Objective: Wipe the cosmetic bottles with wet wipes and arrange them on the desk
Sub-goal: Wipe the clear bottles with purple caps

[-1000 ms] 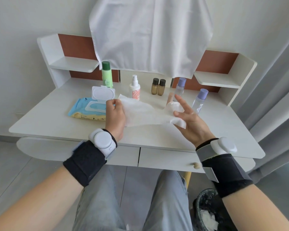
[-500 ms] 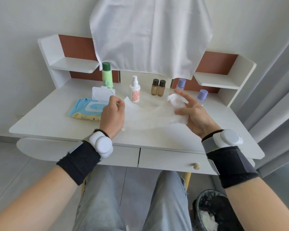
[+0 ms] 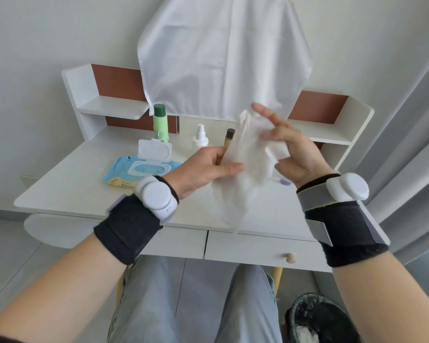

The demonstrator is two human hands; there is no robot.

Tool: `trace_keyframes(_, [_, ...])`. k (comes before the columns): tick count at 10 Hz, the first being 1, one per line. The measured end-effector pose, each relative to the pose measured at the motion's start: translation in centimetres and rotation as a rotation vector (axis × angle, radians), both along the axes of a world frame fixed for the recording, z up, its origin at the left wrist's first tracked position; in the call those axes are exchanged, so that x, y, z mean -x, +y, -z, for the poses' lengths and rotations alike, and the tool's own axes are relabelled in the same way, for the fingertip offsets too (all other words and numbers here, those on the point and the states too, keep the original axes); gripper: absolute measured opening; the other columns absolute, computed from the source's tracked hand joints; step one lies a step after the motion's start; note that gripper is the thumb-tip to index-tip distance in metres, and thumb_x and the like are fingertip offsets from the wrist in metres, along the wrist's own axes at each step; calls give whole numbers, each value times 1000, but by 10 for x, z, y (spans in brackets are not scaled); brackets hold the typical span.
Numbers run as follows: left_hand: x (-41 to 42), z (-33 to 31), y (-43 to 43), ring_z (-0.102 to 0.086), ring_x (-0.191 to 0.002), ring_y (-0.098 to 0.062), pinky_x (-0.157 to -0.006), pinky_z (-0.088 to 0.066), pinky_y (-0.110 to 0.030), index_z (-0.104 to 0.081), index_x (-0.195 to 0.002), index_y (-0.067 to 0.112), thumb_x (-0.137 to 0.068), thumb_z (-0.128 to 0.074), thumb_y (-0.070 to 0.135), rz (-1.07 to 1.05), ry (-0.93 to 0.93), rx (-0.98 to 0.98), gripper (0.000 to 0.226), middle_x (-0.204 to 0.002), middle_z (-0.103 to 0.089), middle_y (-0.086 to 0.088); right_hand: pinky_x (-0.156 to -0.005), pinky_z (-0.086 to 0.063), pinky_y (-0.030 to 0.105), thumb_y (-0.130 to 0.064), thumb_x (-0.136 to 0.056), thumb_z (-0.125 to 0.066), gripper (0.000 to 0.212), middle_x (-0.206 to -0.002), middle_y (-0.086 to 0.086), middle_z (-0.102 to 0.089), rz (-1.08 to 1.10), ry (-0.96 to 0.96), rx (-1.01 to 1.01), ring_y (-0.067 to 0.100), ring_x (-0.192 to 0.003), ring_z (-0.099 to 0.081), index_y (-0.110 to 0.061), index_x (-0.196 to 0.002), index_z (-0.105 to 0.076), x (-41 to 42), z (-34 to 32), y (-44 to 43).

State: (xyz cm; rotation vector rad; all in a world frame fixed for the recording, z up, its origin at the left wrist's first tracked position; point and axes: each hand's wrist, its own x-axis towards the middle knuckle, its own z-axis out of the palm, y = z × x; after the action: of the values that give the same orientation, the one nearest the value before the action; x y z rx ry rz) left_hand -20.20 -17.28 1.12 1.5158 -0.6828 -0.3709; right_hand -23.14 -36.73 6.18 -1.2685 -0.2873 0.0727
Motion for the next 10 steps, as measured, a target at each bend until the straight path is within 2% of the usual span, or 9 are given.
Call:
trace_keyframes(1, [3,1,-1,-65,-89,-23,-86,-53,-35,-63,-109,0,-80,-75,21,-127,72,117,38,-100,-68,-16,-111,-33,35,-48,-103,-29,49,-121,11,-36,49,181,-365,52,-109,-53,-7,-120,-48,-5,17,-4])
trace_keyframes(2, [2,8,-1,-68,-91,-26,-92,-52,-41,-64,-111,2,-82,-73,16,-255,165,176,33,-101,-70,-16,-107,-33,27,-73,-92,-1,108,-133,35,-52,-4,197,35,28,-101,-69,19,-117,-50,7,65,17])
trace_keyframes(3, [0,19,5,-69,-92,-25,-95,-50,-45,-61,-110,-4,-86,-70,15,-331,183,94,33,-97,-70,-15,-111,-37,45,-73,-91,-31,87,-134,20,-58,33,311,82,34,-125,-56,-2,-134,-55,3,88,34])
trace_keyframes(4, [-2,23,15,-68,-100,-30,-93,-51,-42,-63,-109,0,-88,-68,14,-357,231,133,26,-107,-70,-19,-114,-34,41,-37,-96,-55,49,-132,13,-62,32,284,89,28,-126,-55,-4,-133,-56,-3,83,33])
trace_keyframes(5, [-6,26,22,-68,-91,-26,-82,-52,-39,-66,-99,11,-89,-66,19,-359,246,123,13,-100,-71,-14,-87,-50,34,-19,-96,-58,37,-106,11,-67,84,320,135,27,-96,-63,5,-123,-58,0,79,29])
trace_keyframes(6, [-10,27,29,-64,-66,-16,-57,-51,-25,-59,-83,18,-90,-63,14,-365,267,122,9,-83,-70,-3,-69,-50,28,-10,-96,-56,17,-83,4,-66,218,293,125,18,-77,-60,1,-104,-66,-1,70,29])
trace_keyframes(7, [-11,26,31,-63,-60,-15,-52,-49,-23,-54,-82,15,-89,-65,9,-379,271,145,14,-78,-72,0,-77,-46,30,-17,-92,-62,11,-90,10,-56,241,287,74,23,-85,-57,-12,-92,-72,-5,71,25])
trace_keyframes(8, [-12,23,29,-62,-58,-10,-54,-47,-22,-52,-99,14,-87,-69,11,-461,199,137,21,-80,-72,-2,-70,-52,30,-22,-96,-58,16,-90,9,-64,299,264,134,21,-76,-62,-11,-103,-68,-3,67,24])
trace_keyframes(10, [-11,11,19,-58,-56,-13,-55,-46,-20,-54,-117,18,-87,-69,11,-554,-165,91,34,-64,-67,0,-68,-59,29,-16,-99,-56,17,-86,5,-70,508,141,283,15,-67,-68,-5,-104,-68,-1,52,25])
